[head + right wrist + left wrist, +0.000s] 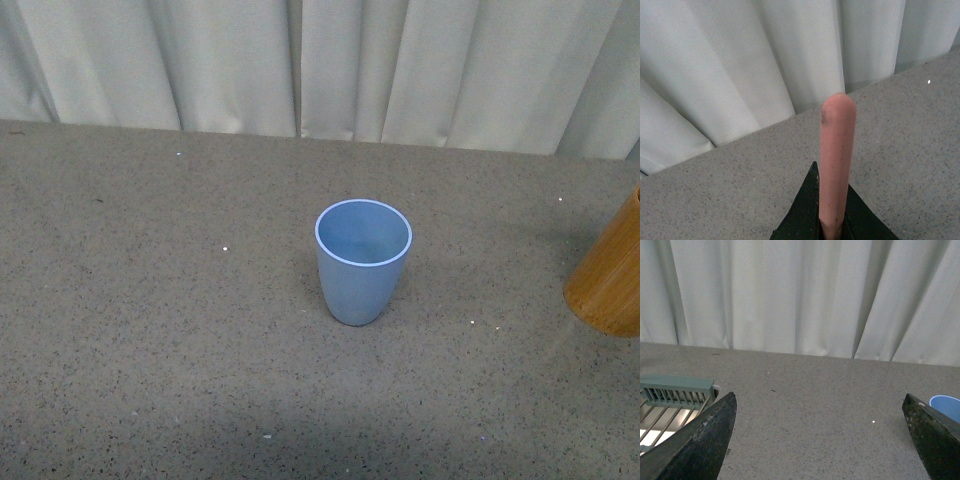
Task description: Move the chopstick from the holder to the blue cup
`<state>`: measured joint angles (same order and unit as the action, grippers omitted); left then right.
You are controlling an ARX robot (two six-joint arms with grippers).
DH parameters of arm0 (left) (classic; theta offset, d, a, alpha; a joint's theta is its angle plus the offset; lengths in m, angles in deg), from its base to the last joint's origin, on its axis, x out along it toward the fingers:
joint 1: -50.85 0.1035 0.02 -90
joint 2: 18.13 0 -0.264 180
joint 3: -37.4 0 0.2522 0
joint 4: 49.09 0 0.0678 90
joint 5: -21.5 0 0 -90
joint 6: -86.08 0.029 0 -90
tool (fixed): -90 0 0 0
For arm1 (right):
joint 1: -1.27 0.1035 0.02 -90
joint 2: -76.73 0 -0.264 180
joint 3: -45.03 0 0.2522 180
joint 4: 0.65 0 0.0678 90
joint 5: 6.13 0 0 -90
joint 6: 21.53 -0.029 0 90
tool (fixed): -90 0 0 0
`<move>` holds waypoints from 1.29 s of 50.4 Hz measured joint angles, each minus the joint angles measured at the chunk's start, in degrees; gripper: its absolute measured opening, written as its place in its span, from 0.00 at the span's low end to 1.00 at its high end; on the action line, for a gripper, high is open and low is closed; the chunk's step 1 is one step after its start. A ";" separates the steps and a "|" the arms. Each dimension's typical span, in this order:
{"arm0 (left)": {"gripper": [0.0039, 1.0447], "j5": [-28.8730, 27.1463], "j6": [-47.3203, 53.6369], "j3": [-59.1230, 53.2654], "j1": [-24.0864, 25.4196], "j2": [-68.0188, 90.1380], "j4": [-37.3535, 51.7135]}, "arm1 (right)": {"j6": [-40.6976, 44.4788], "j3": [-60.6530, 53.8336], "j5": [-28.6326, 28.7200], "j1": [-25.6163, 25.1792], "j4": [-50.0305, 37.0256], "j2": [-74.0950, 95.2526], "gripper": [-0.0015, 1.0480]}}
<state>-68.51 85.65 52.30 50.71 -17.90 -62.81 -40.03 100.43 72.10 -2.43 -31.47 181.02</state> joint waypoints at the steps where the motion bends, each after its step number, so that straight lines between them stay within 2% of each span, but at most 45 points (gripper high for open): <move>1: 0.94 0.00 0.00 0.00 0.00 0.00 0.00 | 0.26 -0.26 -0.07 -0.02 -0.17 -0.59 0.02; 22: 0.94 0.00 0.00 0.00 0.00 0.00 0.00 | 3.82 -5.38 -0.42 -2.97 -2.89 -11.91 0.02; 39: 0.94 0.00 0.00 0.00 0.00 0.00 0.00 | 5.49 -6.60 -2.43 -1.86 -2.36 -26.73 0.02; 47: 0.94 0.00 0.00 0.00 0.00 0.00 0.00 | 4.68 -6.60 -4.92 3.82 -0.13 -30.21 0.02; 65: 0.94 0.00 0.00 0.00 0.00 0.00 0.00 | 2.03 -6.54 -15.13 23.63 -4.35 -21.59 0.02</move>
<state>-68.51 85.65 52.30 50.71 -17.90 -62.81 -38.00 93.90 56.98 21.20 -35.82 159.43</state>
